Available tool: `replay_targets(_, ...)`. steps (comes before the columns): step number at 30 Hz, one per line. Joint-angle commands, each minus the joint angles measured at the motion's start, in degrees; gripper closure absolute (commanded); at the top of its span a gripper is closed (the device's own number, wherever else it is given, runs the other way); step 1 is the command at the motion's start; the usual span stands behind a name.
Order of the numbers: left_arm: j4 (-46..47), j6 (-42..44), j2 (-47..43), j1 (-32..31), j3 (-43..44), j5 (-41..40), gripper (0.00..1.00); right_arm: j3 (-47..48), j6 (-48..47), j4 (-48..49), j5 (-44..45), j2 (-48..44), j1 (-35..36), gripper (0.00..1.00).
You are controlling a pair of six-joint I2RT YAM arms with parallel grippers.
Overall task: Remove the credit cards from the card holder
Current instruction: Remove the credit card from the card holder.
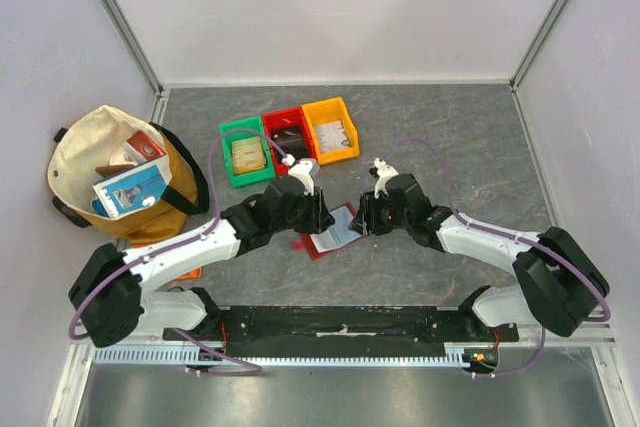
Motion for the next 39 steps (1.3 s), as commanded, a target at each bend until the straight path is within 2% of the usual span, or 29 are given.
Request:
replay_targets(1, 4.87, -3.36, 4.00, -0.29, -2.26, -2.47, 0.62, -2.11, 1.28, 6.64, -0.58, 1.47, 0.34, 0.49)
replay_targets(6, 3.99, -5.38, 7.34, -0.29, -4.64, -4.14, 0.62, -3.25, 1.27, 8.57, -1.37, 2.79, 0.34, 0.50)
replay_targets(21, -1.81, -6.88, 7.87, -0.29, -8.33, -9.15, 0.65, -3.17, 1.10, 10.07, -2.96, 5.87, 0.34, 0.54)
replay_targets(39, 0.12, -7.49, 10.51, -0.29, -9.21, -6.69, 0.74, -0.62, 1.45, 10.33, -6.38, 10.96, 1.48, 0.55)
